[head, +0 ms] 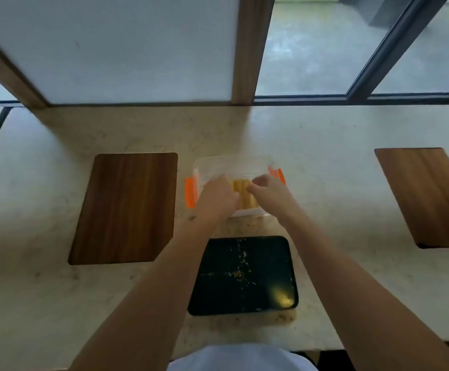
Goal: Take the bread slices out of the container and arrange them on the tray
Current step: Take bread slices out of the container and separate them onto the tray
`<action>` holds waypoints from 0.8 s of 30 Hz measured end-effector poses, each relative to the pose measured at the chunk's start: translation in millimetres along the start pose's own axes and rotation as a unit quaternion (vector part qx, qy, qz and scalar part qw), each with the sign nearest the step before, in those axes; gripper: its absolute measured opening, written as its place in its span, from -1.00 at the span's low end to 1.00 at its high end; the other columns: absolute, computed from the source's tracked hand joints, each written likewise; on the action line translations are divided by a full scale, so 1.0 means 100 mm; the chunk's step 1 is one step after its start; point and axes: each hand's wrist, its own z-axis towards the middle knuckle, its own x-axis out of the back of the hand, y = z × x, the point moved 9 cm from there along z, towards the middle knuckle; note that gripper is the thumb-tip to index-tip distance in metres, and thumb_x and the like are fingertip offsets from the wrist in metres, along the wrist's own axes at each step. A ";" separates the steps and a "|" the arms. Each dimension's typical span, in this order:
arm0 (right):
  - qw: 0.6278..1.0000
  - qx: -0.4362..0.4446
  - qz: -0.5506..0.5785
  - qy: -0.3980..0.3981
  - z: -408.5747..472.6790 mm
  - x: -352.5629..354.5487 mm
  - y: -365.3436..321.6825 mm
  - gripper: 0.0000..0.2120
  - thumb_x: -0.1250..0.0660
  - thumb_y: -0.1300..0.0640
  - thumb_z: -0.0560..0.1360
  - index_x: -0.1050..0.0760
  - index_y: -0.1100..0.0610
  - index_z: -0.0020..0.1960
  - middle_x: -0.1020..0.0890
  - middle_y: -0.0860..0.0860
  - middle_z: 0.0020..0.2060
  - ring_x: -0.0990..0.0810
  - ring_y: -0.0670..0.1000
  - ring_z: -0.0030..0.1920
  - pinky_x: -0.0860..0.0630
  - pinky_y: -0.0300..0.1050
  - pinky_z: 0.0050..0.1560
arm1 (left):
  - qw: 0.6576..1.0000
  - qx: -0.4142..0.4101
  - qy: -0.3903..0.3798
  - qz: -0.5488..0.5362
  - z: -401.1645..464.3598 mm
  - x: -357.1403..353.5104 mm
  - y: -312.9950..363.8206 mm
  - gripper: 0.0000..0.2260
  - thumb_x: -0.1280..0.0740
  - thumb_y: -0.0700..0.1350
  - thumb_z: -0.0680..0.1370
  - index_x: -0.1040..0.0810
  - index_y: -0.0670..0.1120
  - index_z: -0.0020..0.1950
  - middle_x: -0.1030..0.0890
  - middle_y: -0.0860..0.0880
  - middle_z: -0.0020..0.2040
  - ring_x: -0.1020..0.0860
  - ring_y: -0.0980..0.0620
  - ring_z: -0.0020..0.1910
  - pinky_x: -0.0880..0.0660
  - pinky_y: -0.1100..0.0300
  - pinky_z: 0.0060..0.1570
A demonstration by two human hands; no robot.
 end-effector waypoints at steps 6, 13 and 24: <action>0.989 -0.080 -0.072 -0.101 0.40 -0.24 0.14 -0.76 -0.25 0.14 0.57 -0.48 0.16 -0.26 -0.50 0.08 -0.35 -0.50 0.03 -0.33 -0.47 -0.14 -0.31 | 0.994 0.074 -0.023 0.079 0.26 -0.20 -0.05 -0.76 -0.24 -0.24 0.62 -0.61 -0.19 0.23 -0.66 -0.17 0.08 -0.63 -0.12 0.03 -0.56 0.05 0.05; 0.984 -0.106 -0.107 -0.099 0.62 -0.34 0.34 -0.88 -0.25 0.16 0.51 -0.46 0.21 -0.04 -0.45 0.05 -0.29 -0.44 0.02 -0.32 -0.34 -0.15 -0.41 | 0.987 0.090 -0.056 0.121 0.48 -0.42 -0.20 -0.82 -0.23 -0.22 0.61 -0.63 -0.14 0.05 -0.65 -0.11 -0.03 -0.59 -0.05 -0.09 -0.49 0.11 -0.13; 0.985 -0.101 -0.081 -0.114 0.69 -0.54 0.37 -0.78 -0.25 0.23 0.45 -0.35 0.10 -0.36 -0.42 0.00 -0.43 -0.40 -0.02 -0.43 -0.31 -0.16 -0.47 | 0.975 0.126 -0.073 0.166 0.57 -0.58 -0.41 -0.81 -0.26 -0.14 0.63 -0.62 -0.12 0.14 -0.66 -0.11 0.04 -0.52 -0.04 -0.16 -0.41 0.11 -0.19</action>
